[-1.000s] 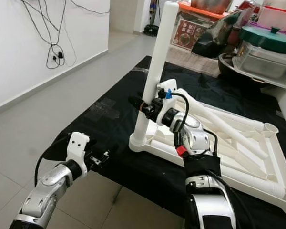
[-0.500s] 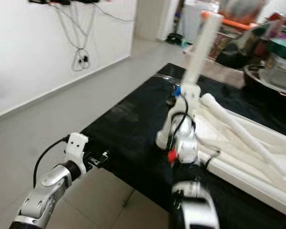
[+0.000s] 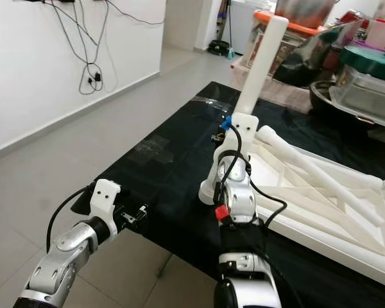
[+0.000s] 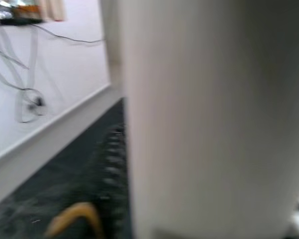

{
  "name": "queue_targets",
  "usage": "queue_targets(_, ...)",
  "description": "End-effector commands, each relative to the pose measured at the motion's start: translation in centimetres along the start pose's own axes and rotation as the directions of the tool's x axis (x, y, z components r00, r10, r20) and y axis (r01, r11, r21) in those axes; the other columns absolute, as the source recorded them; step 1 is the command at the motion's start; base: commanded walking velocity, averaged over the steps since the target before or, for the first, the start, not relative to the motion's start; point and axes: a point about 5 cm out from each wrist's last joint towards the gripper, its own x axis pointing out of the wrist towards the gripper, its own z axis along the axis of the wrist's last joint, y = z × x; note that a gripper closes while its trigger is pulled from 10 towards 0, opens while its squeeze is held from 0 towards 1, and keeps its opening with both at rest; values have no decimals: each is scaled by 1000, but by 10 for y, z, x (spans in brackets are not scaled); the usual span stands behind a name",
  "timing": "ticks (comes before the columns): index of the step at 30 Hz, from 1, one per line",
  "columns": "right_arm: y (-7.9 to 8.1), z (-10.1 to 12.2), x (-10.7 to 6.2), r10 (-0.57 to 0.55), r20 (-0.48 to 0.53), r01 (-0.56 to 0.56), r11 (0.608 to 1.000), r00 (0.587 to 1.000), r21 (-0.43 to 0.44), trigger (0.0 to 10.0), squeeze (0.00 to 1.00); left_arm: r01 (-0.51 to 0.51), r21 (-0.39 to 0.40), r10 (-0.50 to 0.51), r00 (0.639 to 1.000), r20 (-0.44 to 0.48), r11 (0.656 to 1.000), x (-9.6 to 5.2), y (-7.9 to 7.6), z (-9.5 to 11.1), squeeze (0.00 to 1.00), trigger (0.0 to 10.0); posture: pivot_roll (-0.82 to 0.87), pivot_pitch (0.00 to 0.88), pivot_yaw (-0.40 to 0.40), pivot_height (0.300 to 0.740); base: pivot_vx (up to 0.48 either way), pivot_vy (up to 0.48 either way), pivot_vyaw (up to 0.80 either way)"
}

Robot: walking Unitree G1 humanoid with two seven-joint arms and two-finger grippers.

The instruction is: Building children table

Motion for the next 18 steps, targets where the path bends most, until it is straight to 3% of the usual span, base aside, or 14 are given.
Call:
queue_targets(1, -5, 3, -3, -2, 26, 2, 1000, 1000, -6, 10000, 1000, 15, -11, -15, 1000, -7, 1000, 2, -4, -2, 0, 10000, 18, 0, -160, 740, 0, 0, 0)
queue_targets(5, -9, 7, -5, 18, 26, -17, 998, 1000, -56, 10000, 1000, 10, -11, -10, 1000, -8, 1000, 0, -1, -1, 0, 10000, 20, 0, -160, 740, 0, 0, 0)
queue_targets(6, -8, 9, -5, 65, 39, -63, 997, 997, -37, 10000, 0, 9, -11, -9, 1000, -9, 1000, 0, -1, -1, 0, 10000, 21, 0, -158, 740, 0, 0, 0)
queue_targets(7, -8, 9, -5, 65, 39, -63, 997, 997, -37, 10000, 0, 9, -11, -9, 1000, -9, 1000, 0, -1, -1, 0, 10000, 21, 0, -158, 740, 0, 0, 0)
queue_targets(8, -4, 13, -3, 170, 49, -170, 985, 984, -1, 10000, 0, 8, -10, -8, 1000, -10, 1000, 0, 0, -1, 0, 10000, 20, 0, -155, 740, 0, 0, 0)
queue_targets(9, -4, 13, -3, 170, 49, -170, 985, 984, -1, 10000, 0, 8, -10, -8, 1000, -10, 1000, 0, 0, -1, 0, 10000, 20, 0, -155, 740, 0, 0, 0)
queue_targets(10, 0, 17, -2, 291, 66, -293, 956, 954, 14, 10000, 0, 9, -9, -9, 1000, -10, 1000, 0, 0, -2, 0, 10000, 21, 0, -152, 740, 0, 0, 0)
queue_targets(12, 8, 32, -5, 547, 104, -550, 835, 831, -6, 10000, 0, 14, -5, -14, 1000, -10, 1000, 1, -1, -1, 0, 10000, 26, 0, -153, 740, 0, 0, 0)
queue_targets(13, 8, 32, -5, 547, 104, -550, 835, 831, -6, 10000, 0, 14, -5, -14, 1000, -10, 1000, 1, -1, -1, 0, 10000, 26, 0, -153, 740, 0, 0, 0)
queue_targets(14, 15, 40, -11, 675, 101, -673, 737, 731, -57, 10000, 0, 15, -3, -15, 1000, -8, 1000, 1, 0, 0, 0, 10000, 25, 0, -153, 740, 0, 0, 0)
queue_targets(15, 15, 40, -11, 675, 101, -673, 737, 731, -57, 10000, 0, 15, -3, -15, 1000, -8, 1000, 1, 0, 0, 0, 10000, 25, 0, -153, 740, 0, 0, 0)
queue_targets(16, 22, 41, -19, 783, 66, -775, 622, 619, -112, 10000, 0, 14, -3, -14, 1000, -7, 1000, 2, 1, 0, 0, 10000, 21, 0, -152, 740, 0, 0, 0)
queue_targets(17, 25, 37, -24, 839, 8, -825, 538, 545, -173, 10000, 0, 15, -1, -15, 1000, -5, 1000, 3, 1, 1, 0, 10000, 25, 0, -156, 740, 0, 0, 0)
queue_targets(18, 25, 37, -24, 839, 8, -825, 538, 545, -173, 10000, 0, 15, -1, -15, 1000, -5, 1000, 3, 1, 1, 0, 10000, 25, 0, -156, 740, 0, 0, 0)
